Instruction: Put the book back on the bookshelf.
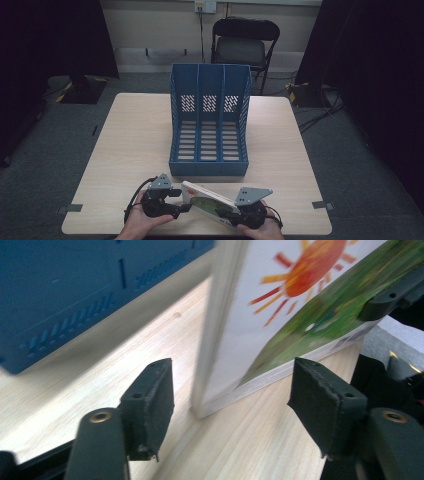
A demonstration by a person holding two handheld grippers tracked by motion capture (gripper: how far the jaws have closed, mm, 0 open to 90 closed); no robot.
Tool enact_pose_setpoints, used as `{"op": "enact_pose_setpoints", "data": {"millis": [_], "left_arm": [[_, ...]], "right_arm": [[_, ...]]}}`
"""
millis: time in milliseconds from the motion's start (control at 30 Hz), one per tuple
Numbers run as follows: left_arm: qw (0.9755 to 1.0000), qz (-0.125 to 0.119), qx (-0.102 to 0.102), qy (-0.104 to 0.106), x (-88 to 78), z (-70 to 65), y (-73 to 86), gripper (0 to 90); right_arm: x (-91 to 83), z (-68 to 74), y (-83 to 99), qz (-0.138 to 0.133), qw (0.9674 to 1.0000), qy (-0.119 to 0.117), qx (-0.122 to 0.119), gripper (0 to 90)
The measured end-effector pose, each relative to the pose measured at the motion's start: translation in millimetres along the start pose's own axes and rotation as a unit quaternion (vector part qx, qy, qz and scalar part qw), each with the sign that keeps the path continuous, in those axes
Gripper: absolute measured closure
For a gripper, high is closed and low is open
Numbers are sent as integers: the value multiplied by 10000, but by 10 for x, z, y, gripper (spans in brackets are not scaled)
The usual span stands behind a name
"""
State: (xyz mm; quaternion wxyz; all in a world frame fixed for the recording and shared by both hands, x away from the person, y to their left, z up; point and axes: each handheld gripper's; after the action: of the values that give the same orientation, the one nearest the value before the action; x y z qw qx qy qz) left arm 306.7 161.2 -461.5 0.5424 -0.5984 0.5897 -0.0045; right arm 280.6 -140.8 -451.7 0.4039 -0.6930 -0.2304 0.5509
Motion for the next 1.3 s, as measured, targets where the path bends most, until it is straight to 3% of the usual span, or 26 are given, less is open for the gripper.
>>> {"op": "enact_pose_setpoints", "data": {"millis": [100,167,333,433,567,600,667,767,1000,1100,1167,1233,1300], "left_arm": [[9999,58,-86,-93,-67,29,10,274],[9994,136,-156,-269,-123,72,18,236],[9973,265,-512,-444,-257,260,5,203],[9959,244,-573,-658,-373,383,30,197],[9895,-38,-1073,-972,-509,643,104,223],[9867,-58,-1253,-1030,-522,695,113,221],[9838,-37,-1386,-1139,-538,761,122,191],[9833,-23,-1284,-1290,-527,794,127,189],[9766,323,-1160,-1781,-452,876,140,190],[9745,312,-1072,-1947,-418,888,137,185],[9724,338,-984,-2089,-410,886,133,181],[9660,239,-747,-2465,-348,863,161,168],[9653,213,-744,-2493,-343,866,169,139]], "right_arm": [[-26,8,-3,-2,10000,9,36,764],[-35,10,-2,4,10000,0,61,764],[-37,4,-9,17,9999,-4,136,764],[-37,8,-28,-1,9999,19,169,764],[-32,5,-43,-22,9998,16,187,764],[-28,5,-48,-23,9998,17,176,764],[-24,14,-60,-14,9999,17,153,764],[-23,28,-79,-22,9999,-3,125,764],[-40,49,-103,-61,9999,-4,107,765],[-49,59,-119,-63,9999,-14,86,765],[-52,71,-130,-74,9999,-34,86,765],[-51,85,-140,-89,9999,-32,78,765],[-54,93,-149,-87,9999,-42,83,765]]}}
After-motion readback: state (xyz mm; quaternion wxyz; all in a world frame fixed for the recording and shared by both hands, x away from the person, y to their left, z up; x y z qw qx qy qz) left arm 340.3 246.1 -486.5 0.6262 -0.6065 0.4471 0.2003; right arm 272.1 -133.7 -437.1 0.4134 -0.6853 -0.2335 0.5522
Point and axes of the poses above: each handheld gripper's, and its own axes: x roughly forward along the jaws, y roughly out of its underside, z roughly to its left, and after that the axes turned 13 degrees about -x, right-handed
